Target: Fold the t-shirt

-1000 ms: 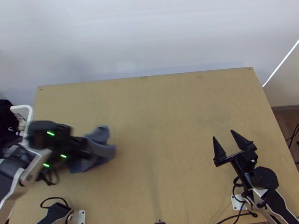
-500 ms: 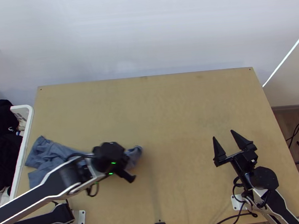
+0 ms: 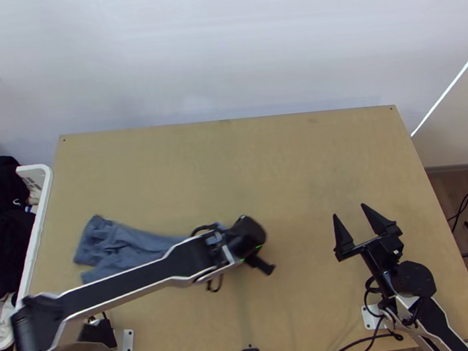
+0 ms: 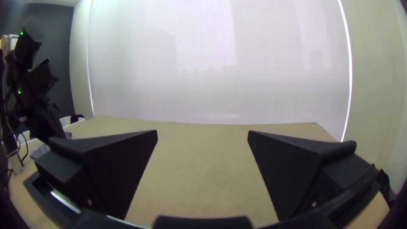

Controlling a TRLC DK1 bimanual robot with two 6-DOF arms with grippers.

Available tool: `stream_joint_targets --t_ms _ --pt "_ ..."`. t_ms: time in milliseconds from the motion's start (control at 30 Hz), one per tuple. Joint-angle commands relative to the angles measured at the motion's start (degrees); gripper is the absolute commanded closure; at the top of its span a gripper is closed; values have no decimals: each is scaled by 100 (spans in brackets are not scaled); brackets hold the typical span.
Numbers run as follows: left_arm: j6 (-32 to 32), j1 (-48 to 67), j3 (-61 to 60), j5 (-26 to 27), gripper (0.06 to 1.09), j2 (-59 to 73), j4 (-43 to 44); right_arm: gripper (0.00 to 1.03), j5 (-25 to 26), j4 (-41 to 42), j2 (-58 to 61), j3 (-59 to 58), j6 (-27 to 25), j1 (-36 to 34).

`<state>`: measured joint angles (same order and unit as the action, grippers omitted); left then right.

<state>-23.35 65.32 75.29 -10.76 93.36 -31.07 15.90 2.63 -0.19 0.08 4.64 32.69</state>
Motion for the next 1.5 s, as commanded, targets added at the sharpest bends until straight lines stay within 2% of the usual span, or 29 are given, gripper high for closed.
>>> stream_joint_targets --t_ms 0,33,67,100,133,300,433,500,533,600,633,767,1000,1167,1467 --pt "-249 130 1287 -13 104 1000 207 4 1 0 1 1 1 1" --pt "-266 130 1419 -22 90 1000 224 4 1 0 1 1 1 1" --pt "-266 113 1498 -22 60 921 224 4 1 0 1 1 1 1" --pt "-275 69 1507 -22 22 780 233 4 1 0 1 1 1 1" --pt "-231 16 1480 -31 9 622 242 4 1 0 1 1 1 1" --pt "191 -591 988 4 10 -565 127 4 1 0 1 1 1 1" --pt "1290 -1461 417 110 10 -1488 -1165 4 1 0 10 1 1 1" --pt "1729 -2287 -260 162 10 -2015 -1709 4 1 0 1 1 1 1" --pt "2028 -2753 -656 285 10 -2261 -1920 4 10 0 1 1 1 1" --pt "2995 -3851 -1315 980 10 -2604 -2272 4 1 0 1 1 1 1" --pt "3399 -4352 -1605 1191 10 -2736 -2395 4 1 0 1 1 1 1" --pt "4366 -5600 -2589 1243 11 -3404 -2070 4 1 0 10 10 1 1" --pt "4339 -6233 -3169 1243 11 -3966 -2017 4 1 0 1 1 1 1" --pt "4278 -6848 -3134 1824 11 -4362 -2421 4 1 0 1 1 1 1" --pt "3469 -7569 -2422 1850 11 -4467 -3081 4 1 0 1 1 1 1"
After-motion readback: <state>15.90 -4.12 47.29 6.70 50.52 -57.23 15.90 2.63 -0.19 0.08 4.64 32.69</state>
